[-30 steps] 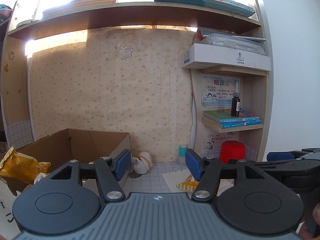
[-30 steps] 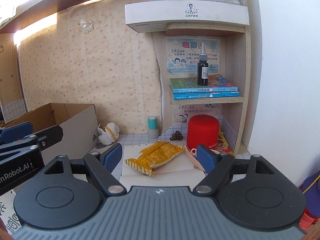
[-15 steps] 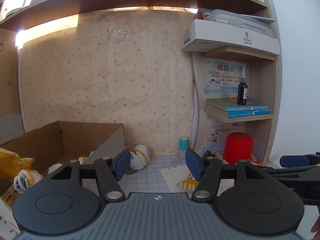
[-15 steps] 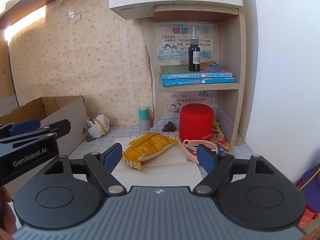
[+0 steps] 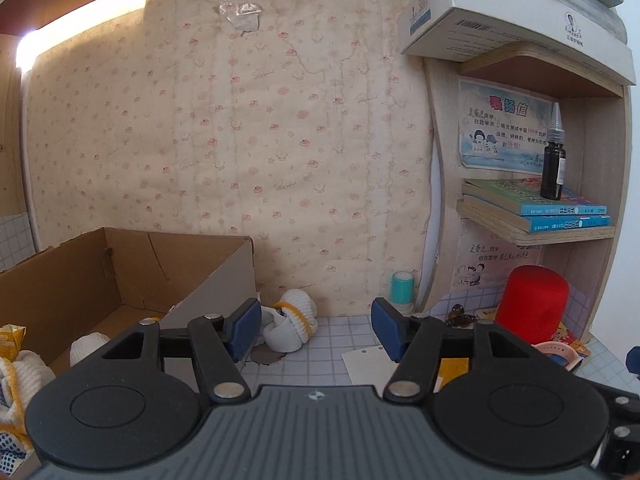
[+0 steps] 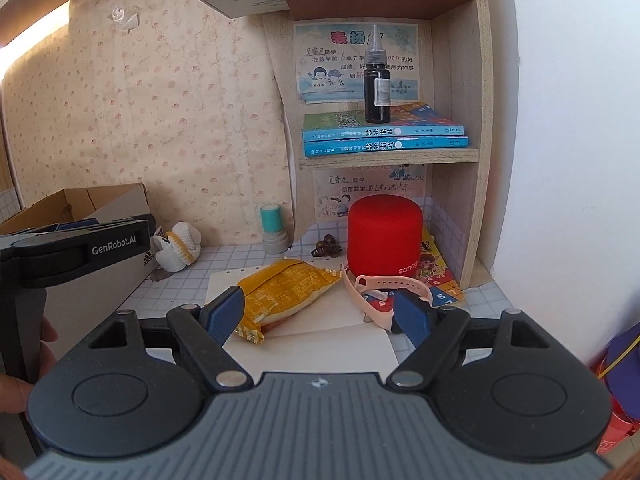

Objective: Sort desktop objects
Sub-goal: 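Move both grippers toward the yellow snack bag and glove on the desk, then grasp the orange-cuffed white glove with the left gripper while the right gripper grasps the yellow snack bag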

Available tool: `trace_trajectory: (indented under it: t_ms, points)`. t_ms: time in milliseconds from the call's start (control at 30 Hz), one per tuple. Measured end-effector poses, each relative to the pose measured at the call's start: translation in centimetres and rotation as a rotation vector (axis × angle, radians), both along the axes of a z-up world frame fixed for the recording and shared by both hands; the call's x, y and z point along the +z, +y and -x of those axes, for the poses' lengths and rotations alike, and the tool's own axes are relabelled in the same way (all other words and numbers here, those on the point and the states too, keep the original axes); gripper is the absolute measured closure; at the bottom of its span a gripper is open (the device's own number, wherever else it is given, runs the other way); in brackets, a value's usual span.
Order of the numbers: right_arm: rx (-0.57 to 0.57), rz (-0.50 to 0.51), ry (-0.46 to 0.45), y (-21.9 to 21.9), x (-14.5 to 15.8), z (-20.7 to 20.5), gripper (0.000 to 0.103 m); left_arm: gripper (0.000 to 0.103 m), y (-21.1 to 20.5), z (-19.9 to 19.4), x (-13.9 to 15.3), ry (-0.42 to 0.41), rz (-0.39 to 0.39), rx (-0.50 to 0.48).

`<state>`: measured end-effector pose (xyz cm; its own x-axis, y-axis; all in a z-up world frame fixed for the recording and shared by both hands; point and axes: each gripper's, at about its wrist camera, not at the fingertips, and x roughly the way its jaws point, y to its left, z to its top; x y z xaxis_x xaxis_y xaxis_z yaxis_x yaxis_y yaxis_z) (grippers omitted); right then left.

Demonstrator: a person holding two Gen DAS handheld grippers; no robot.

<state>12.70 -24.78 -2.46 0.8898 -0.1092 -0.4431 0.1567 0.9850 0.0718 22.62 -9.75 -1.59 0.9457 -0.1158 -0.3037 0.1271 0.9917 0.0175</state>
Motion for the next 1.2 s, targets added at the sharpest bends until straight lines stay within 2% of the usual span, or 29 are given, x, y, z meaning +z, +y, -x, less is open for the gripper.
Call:
trace_trajectory:
  t_ms: [233,667,800,1000,1067,1133,1200]
  points:
    - [0.015,-0.008,0.011,0.2,-0.6,-1.3,0.023,0.039,-0.2,-4.5,-0.9,0.058,-0.004,0.034]
    - [0.024,-0.024,0.021,-0.3,-1.5,-2.0,0.023,0.039,-1.4,-12.7,-3.3,0.233,-0.041,0.063]
    - [0.029,-0.028,0.020,-0.4,-1.5,-2.0,0.023,0.039,-1.9,-14.3,-4.4,0.280,-0.065,0.054]
    - [0.020,-0.036,0.015,-0.7,-1.6,-1.7,0.023,0.036,-2.0,-15.8,-5.7,0.307,-0.094,0.089]
    - [0.010,-0.044,0.017,-1.0,-1.8,-1.7,0.023,0.040,-1.9,-15.9,-5.8,0.309,-0.097,0.095]
    - [0.004,-0.050,0.019,-1.2,-1.9,-1.8,0.023,0.058,-1.9,-15.7,-5.7,0.297,-0.130,0.120]
    - [0.006,-0.055,0.020,-1.1,-1.9,-1.8,0.023,0.063,-1.4,-15.4,-5.5,0.301,-0.113,0.114]
